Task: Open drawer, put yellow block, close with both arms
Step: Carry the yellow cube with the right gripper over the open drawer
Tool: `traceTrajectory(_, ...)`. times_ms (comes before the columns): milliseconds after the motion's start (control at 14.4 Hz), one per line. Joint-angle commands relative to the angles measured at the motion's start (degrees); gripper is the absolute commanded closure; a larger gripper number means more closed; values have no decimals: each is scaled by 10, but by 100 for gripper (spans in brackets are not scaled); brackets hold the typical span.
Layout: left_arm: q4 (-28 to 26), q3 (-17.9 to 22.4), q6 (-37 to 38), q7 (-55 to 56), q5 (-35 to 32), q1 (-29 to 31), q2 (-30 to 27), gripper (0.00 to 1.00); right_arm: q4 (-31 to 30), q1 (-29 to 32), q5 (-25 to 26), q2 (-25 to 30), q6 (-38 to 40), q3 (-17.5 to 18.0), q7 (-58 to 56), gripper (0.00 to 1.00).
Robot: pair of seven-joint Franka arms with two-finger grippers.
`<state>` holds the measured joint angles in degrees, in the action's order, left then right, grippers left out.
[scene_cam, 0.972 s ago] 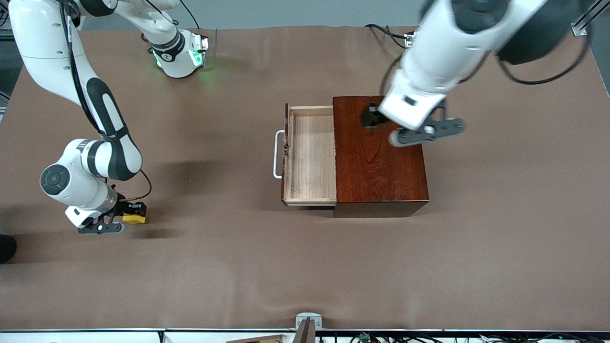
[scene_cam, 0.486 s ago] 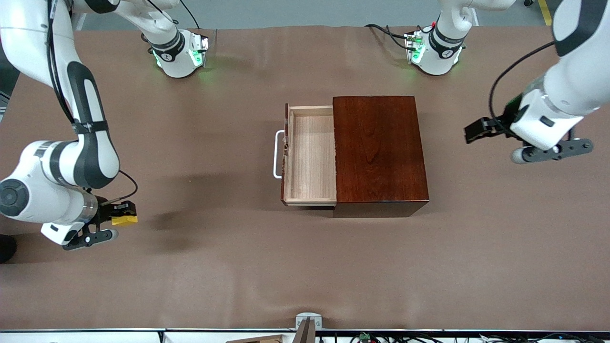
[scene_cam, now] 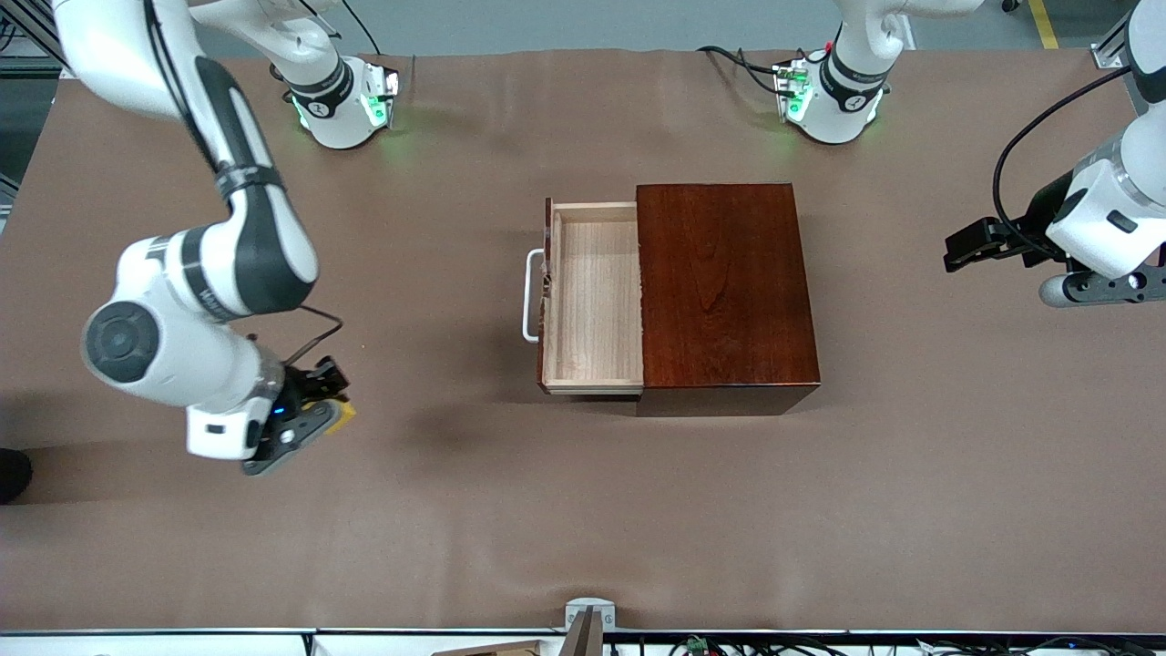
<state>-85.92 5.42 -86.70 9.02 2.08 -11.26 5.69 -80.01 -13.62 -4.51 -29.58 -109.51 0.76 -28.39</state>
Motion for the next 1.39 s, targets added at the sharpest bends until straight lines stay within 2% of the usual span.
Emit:
traceTrajectory(0, -15, -7, -10, -6, -11, 5, -17, 0, -5, -12, -20, 24, 6, 17, 22, 100)
traceTrajectory(208, -15, -6, -11, -8, -11, 7, -16, 0, -8, -33, -33, 33, 12, 35, 39, 100)
traceTrajectory(347, -15, -6, -12, -8, -10, 7, -14, 0, -9, -58, -35, 30, 6, 42, -48, 100)
traceTrajectory(486, -15, -8, -14, -8, -11, 16, -13, 0, -7, -71, -34, 29, -1, 42, -88, 100)
traceTrajectory(556, -15, -35, -16, -8, -9, 52, -11, 0, -7, -86, -35, 28, -9, 42, -113, 100)
traceTrajectory(625, -15, -91, -21, -8, -11, 95, -10, 0, -8, -108, -32, 28, -24, 42, -142, 100)
traceTrajectory(694, -15, -121, -22, -7, -11, 120, -11, 0, -10, -121, -34, 26, -44, 42, -162, 100)
traceTrajectory(903, -15, -124, -22, -7, -11, 122, -11, 0, -10, -183, -17, 13, -88, 40, -182, 100)
traceTrajectory(1111, -15, -125, -22, -6, -11, 126, -11, 0, -7, -213, 28, -13, -105, 41, -224, 100)
traceTrajectory(1319, -15, -125, -22, -5, -10, 126, -11, 0, -5, -254, 37, -32, -120, 39, -239, 100)
